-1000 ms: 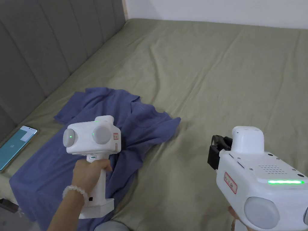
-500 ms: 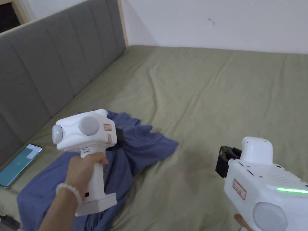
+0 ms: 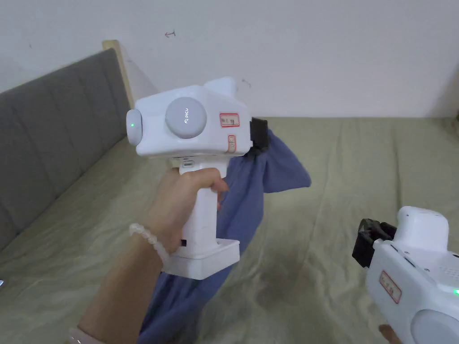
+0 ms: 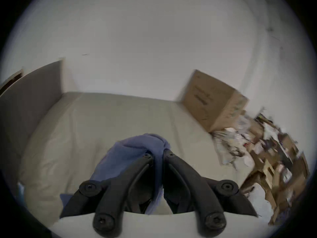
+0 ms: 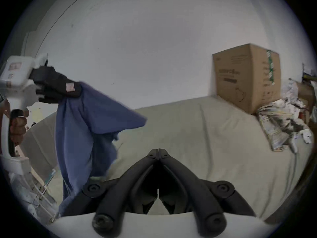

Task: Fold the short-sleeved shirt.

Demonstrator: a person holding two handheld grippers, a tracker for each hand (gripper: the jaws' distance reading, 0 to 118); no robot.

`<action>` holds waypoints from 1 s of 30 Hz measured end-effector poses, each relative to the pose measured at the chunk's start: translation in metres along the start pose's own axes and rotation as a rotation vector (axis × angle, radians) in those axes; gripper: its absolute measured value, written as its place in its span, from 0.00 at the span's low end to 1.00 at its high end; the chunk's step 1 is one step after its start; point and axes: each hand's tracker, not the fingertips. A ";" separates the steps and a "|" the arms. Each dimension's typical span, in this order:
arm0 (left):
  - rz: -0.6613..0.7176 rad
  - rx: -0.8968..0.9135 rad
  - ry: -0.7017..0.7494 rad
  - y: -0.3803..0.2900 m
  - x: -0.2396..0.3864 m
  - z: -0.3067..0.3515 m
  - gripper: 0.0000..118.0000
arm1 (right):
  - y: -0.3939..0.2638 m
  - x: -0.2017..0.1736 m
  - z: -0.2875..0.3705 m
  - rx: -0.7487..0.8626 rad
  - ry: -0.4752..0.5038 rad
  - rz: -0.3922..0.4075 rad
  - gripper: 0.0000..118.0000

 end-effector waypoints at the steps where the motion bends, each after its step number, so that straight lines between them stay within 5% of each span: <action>1: -0.006 -0.004 -0.046 -0.001 0.015 -0.005 0.06 | 0.004 0.011 0.008 0.019 -0.028 -0.002 0.01; 7: -0.004 -0.090 -0.136 -0.058 0.074 -0.056 0.06 | 0.013 0.077 0.047 0.047 -0.161 -0.044 0.01; 12: 0.032 -0.391 -0.063 -0.168 0.069 -0.134 0.06 | -0.001 0.114 0.064 0.010 -0.243 -0.078 0.01; 16: 0.035 -0.568 0.002 -0.247 0.057 -0.160 0.06 | -0.013 0.123 0.065 -0.028 -0.269 -0.080 0.01; 21: 0.100 -0.555 0.012 -0.270 0.039 -0.162 0.08 | -0.020 0.116 0.056 -0.079 -0.253 -0.057 0.01; 24: 0.125 -0.564 0.003 -0.261 0.036 -0.161 0.31 | -0.023 0.108 0.052 -0.096 -0.238 -0.024 0.01; 27: 0.131 -0.538 -0.023 -0.252 0.034 -0.155 0.88 | -0.023 0.102 0.048 -0.105 -0.222 -0.022 0.01; 28: 0.129 -0.536 -0.020 -0.248 0.037 -0.149 0.99 | -0.023 0.101 0.047 -0.109 -0.216 -0.024 0.01; 30: 0.121 -0.526 -0.008 -0.239 0.032 -0.141 0.97 | -0.023 0.096 0.045 -0.117 -0.208 -0.021 0.01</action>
